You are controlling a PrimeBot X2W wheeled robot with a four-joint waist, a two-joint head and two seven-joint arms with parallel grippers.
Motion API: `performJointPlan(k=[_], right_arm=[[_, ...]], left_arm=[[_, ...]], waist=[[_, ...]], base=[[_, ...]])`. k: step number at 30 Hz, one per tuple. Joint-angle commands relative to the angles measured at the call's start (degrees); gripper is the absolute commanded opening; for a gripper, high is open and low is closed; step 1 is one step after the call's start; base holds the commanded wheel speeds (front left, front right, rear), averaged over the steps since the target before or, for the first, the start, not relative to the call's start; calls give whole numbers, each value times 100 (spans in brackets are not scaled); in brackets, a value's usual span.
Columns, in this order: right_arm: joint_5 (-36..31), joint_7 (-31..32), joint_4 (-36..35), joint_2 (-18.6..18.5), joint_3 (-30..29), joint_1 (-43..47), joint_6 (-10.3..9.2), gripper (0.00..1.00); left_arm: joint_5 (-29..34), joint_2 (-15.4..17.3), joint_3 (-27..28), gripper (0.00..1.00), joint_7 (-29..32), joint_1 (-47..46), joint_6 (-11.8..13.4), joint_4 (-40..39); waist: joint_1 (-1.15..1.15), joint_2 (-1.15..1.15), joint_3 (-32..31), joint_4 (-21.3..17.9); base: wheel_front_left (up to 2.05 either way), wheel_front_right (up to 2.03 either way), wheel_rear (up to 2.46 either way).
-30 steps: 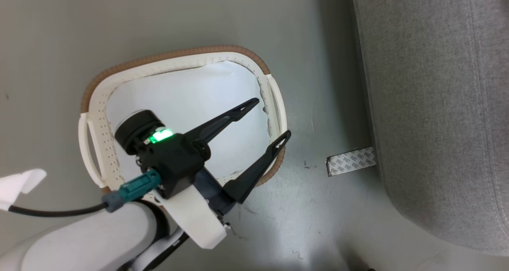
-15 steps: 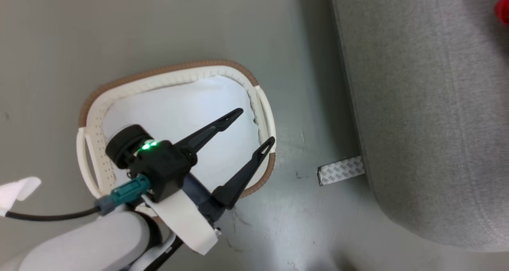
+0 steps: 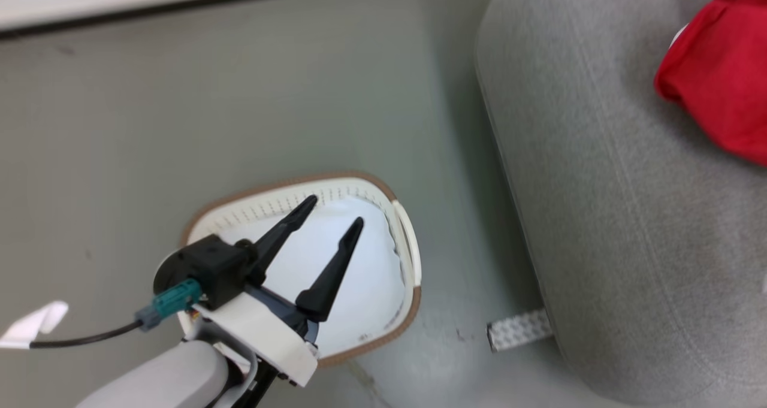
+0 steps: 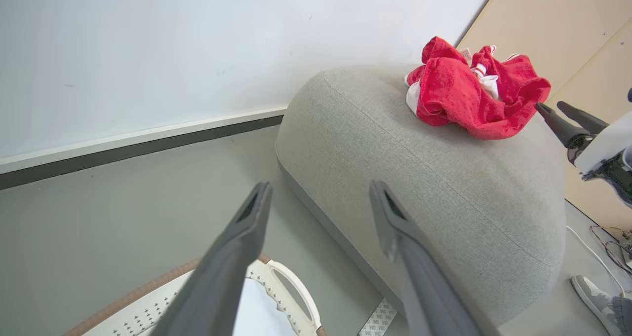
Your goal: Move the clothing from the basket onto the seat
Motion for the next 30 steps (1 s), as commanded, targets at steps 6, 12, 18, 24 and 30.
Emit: performJointPlan(k=[6, 12, 18, 24, 30], right_arm=[[530, -18, -564, -10, 961, 909, -14, 100], [984, -18, -877, -17, 1630, 1653, -15, 100], [1202, -19, -756, -15, 2290, 2265, -14, 100], [1603, -18, -606, -11, 2845, 2786, -14, 100], [1897, -19, -557, -15, 3210, 3049, -14, 100]], left_arm=[[357, -464, 937, 100, -35, 1016, -152, 440], [783, -1028, 1908, 100, -36, 2027, -529, 838], [1308, -1596, 2833, 100, -36, 2927, -818, 1193], [1805, -2110, 3763, 100, -37, 3773, -1146, 1457], [2330, -2482, 4458, 100, -37, 4342, -1544, 1708]], waist=[[0, 0, -1123, 367], [0, 0, -1661, 708], [0, 0, -2143, 1051], [0, 0, -2598, 1343], [0, 0, -2880, 1473]], base=[[0, 0, 0], [0, 0, 0], [0, 0, 0], [0, 0, 0], [0, 0, 0]])
